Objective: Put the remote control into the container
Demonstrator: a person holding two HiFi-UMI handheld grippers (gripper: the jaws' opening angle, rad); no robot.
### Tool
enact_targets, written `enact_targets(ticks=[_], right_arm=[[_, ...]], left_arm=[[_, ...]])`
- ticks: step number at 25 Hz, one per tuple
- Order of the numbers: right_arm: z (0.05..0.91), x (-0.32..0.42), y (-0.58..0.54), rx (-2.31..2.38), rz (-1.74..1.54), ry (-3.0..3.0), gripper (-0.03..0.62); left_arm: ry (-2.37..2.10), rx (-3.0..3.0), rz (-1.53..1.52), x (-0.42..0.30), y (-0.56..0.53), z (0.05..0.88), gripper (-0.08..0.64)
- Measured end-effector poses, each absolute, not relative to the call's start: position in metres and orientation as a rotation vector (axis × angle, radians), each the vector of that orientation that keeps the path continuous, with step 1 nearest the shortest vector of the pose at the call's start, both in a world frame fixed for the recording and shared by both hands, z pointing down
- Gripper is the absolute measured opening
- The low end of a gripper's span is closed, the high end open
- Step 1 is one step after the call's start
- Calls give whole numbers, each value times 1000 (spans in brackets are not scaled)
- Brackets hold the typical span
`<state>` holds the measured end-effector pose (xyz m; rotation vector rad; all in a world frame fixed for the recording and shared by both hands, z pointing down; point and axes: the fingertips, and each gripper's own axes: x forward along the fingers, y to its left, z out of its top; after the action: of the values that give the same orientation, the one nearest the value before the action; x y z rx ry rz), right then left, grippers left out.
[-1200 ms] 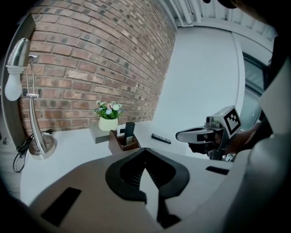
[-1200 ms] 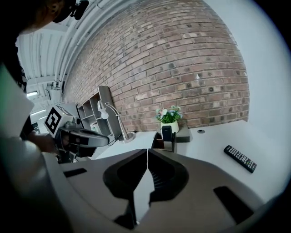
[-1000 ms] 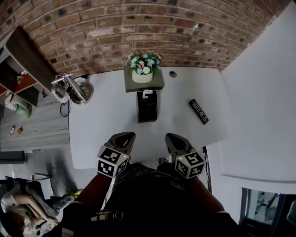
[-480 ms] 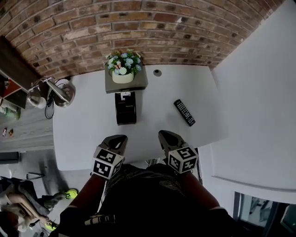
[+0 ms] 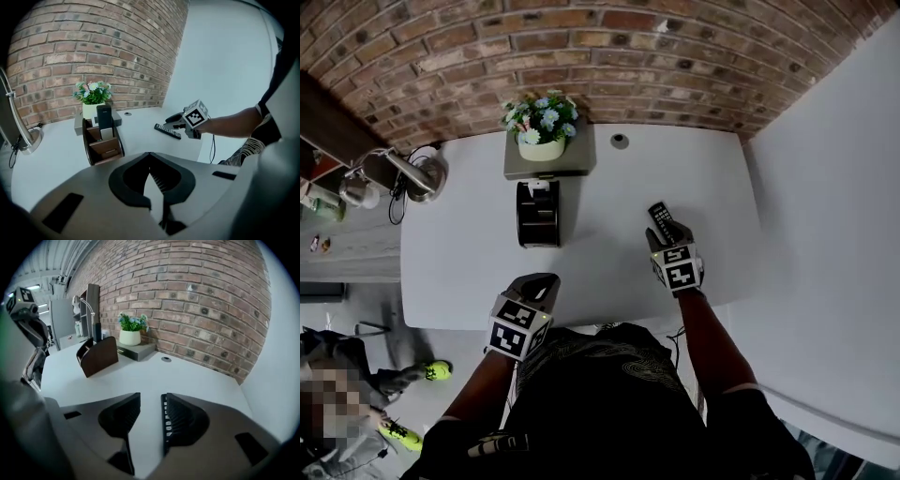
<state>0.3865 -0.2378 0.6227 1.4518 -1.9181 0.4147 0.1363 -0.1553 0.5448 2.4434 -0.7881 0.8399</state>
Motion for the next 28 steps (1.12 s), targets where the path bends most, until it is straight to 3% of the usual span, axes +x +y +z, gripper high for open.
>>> enact_targets(ticks=[7,15,28], right_arm=[[667,415,-282,1286,516,-1902,245],[699,429,-299,1248,736,-1853,259],[672,423,-288,1290,638,-1824,249]], left_arm=[[-925,2347,814,138,-153,551,-6],[-1008,2252,844,119,-148,562,-6],[-965,2300,870,93,-154,553,-6]])
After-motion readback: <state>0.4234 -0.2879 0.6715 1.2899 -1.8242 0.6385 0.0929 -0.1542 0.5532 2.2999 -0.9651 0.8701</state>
